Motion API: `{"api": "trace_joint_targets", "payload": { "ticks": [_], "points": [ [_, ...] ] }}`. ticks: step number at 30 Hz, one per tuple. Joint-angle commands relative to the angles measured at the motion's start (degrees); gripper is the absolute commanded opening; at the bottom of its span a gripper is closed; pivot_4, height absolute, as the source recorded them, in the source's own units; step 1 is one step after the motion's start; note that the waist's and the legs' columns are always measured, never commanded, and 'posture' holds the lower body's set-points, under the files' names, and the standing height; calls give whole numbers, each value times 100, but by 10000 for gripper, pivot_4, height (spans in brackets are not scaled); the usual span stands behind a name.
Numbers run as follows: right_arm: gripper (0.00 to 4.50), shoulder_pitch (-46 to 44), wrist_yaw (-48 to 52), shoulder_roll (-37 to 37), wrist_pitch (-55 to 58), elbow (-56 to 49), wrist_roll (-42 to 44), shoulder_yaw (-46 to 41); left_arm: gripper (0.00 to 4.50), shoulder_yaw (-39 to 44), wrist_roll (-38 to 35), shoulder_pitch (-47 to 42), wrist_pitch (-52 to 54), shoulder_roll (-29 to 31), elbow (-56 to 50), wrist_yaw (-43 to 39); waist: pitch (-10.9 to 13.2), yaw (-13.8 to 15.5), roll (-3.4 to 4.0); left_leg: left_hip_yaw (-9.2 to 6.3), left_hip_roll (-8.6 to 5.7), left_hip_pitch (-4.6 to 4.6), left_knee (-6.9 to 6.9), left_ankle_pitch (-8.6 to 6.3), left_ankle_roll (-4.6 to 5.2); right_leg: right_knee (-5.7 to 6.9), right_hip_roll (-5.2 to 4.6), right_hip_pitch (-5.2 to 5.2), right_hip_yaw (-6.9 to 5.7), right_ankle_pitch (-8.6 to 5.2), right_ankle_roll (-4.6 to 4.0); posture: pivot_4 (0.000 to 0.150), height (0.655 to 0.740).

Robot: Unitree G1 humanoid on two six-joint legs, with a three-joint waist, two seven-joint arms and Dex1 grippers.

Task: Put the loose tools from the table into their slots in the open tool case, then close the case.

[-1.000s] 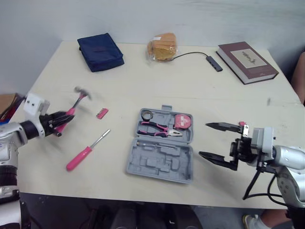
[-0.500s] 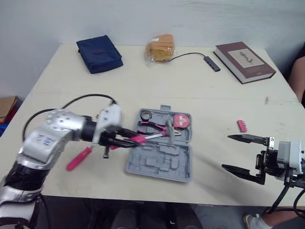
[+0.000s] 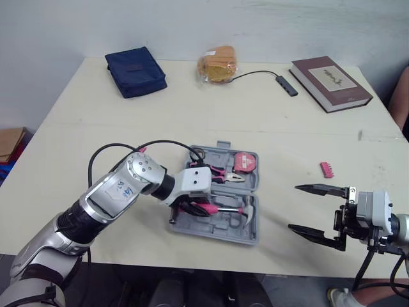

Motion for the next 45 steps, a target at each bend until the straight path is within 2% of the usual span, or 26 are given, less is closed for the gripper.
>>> {"api": "trace_joint_targets", "payload": {
  "ticks": [1,12,16,18,22,24,26,28,31,32,33,36,45],
  "points": [
    [45000,87,-131,31,18,-280,19,-57,5187,-200,399,-188,-251,-105,90,64,0,10,0,0,0,1,0,1,-1,0,0,1,0,0,0,1500,7400],
    [45000,-43,-507,61,128,-469,-37,127,5187,-498,1007,-397,-549,-397,593,-78,0,7,0,1,-2,1,5,11,-15,4,1,0,1,0,1,1500,7400],
    [45000,-7,-615,65,176,-591,-44,199,5187,-553,1122,-362,-576,-262,562,-287,0,-2,0,2,-2,1,5,12,-17,6,1,0,2,0,1,1500,7400],
    [45000,-30,-665,67,194,-617,-58,220,15742,-503,1093,-300,-686,-261,487,-354,0,-12,0,1,0,2,5,12,-17,8,3,0,2,0,1,1500,7400],
    [45000,-56,-844,121,237,-704,-113,272,32343,81,583,-254,-920,-462,357,-472,0,4,0,2,-1,2,7,12,-16,9,1,0,2,0,1,1500,7400],
    [45000,-59,-878,139,239,-705,-140,304,32343,328,487,-190,-1347,-370,377,-610,0,2,0,0,-1,-1,9,12,-17,10,0,-1,1,0,1,1500,7400],
    [45000,-97,-888,140,199,-668,-208,354,32343,688,213,-42,-1470,-461,474,-589,0,-7,0,1,0,0,9,14,-20,10,0,-2,1,0,0,1500,7400],
    [45000,-157,-904,146,182,-634,-245,396,32343,992,54,140,-2138,-651,713,-576,-1,-9,1,3,0,4,9,13,-19,14,0,-1,2,0,0,1500,7400],
    [45000,-250,-929,163,177,-598,-282,468,23942,1389,-308,579,-2842,-980,960,-671,-1,-4,1,4,-1,5,13,14,-19,18,-4,0,2,0,1,1500,7400],
    [45000,-267,-930,168,171,-584,-294,483,18664,1444,-311,656,-2911,-1051,1033,-616,0,-2,1,4,-1,3,14,14,-20,18,-4,-1,2,0,1,1500,7400],
    [45000,-281,-931,172,169,-574,-305,495,15465,1462,-280,715,-2959,-1102,1112,-558,-1,2,1,3,-1,1,16,14,-20,19,-4,-2,1,0,1,1500,7400],
    [45000,-283,-975,206,171,-580,-313,483,257,1301,75,1084,-3335,-1089,1397,-418,-1,0,1,2,-2,3,20,13,-19,21,-3,0,1,0,1,1500,7400],
    [45000,-233,-1029,261,210,-666,-321,512,257,1273,128,1590,-3134,-1250,1368,-83,-1,1,1,3,-2,3,25,0,5,30,-5,-1,2,0,1,1500,7400]
  ]
}}
